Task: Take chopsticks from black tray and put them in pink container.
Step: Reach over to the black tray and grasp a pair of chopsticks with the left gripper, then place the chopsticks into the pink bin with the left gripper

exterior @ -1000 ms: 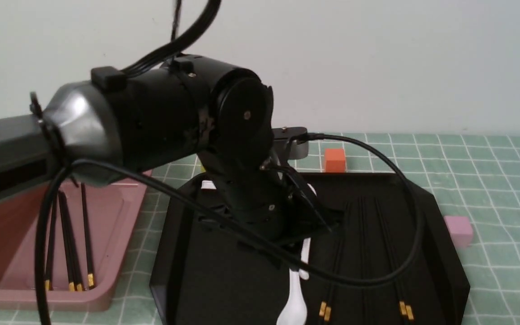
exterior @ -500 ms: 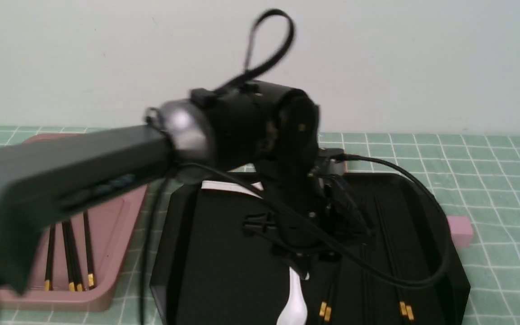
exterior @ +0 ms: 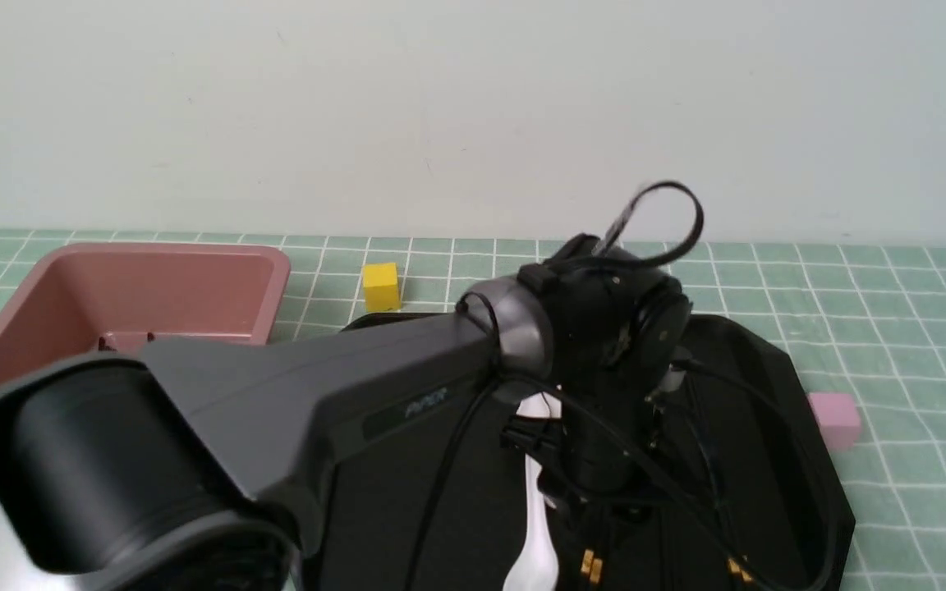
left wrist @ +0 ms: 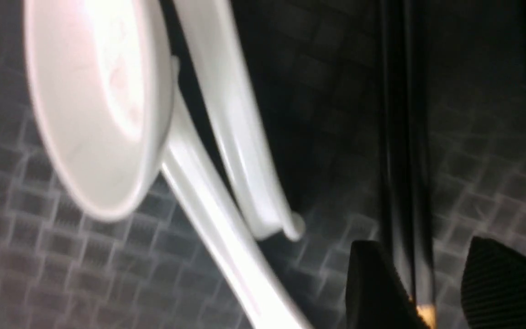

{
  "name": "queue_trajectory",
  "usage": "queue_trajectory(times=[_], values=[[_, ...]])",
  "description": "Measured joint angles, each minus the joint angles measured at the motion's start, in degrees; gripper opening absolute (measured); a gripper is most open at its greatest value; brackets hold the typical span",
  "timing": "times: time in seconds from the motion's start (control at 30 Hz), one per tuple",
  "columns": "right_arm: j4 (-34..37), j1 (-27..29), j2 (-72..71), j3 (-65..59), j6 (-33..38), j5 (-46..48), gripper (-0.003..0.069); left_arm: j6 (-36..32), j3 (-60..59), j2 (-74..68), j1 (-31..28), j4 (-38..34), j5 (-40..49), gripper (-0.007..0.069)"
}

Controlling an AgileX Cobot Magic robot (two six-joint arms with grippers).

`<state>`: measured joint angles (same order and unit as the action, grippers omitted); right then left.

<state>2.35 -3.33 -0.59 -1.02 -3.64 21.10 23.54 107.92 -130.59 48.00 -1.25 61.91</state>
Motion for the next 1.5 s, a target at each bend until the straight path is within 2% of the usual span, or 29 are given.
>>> queue_trajectory(times=[0.27,0.37,0.47,0.8,1.07,1.17,1.3,1.5], values=[[0.0,0.0,0.0,0.0,0.0,0.0,0.0240,0.0,0.5,-1.5,0.0,0.9,-1.3,0.0284],[0.0,0.0,0.0,0.0,0.0,0.0,0.0240,0.0,0.6,-1.6,0.0,1.3,-1.3,0.0225],[0.0,0.0,0.0,0.0,0.0,0.0,0.0240,0.1,0.6,-1.6,0.0,1.6,-1.6,0.0111],[0.0,0.0,0.0,0.0,0.0,0.0,0.0240,2.4,1.2,-0.6,0.0,0.6,-1.9,0.0112],[0.0,0.0,0.0,0.0,0.0,0.0,0.0240,7.2,7.4,9.6,-0.9,1.8,1.6,0.0112],[0.0,0.0,0.0,0.0,0.0,0.0,0.0240,7.5,9.6,15.4,-3.7,3.9,5.6,0.0112],[0.0,0.0,0.0,0.0,0.0,0.0,0.0240,7.2,8.9,22.1,-10.5,7.2,8.7,0.0112],[0.0,0.0,0.0,0.0,0.0,0.0,0.0240,6.9,-6.4,33.6,-21.7,8.1,9.1,0.0112]])
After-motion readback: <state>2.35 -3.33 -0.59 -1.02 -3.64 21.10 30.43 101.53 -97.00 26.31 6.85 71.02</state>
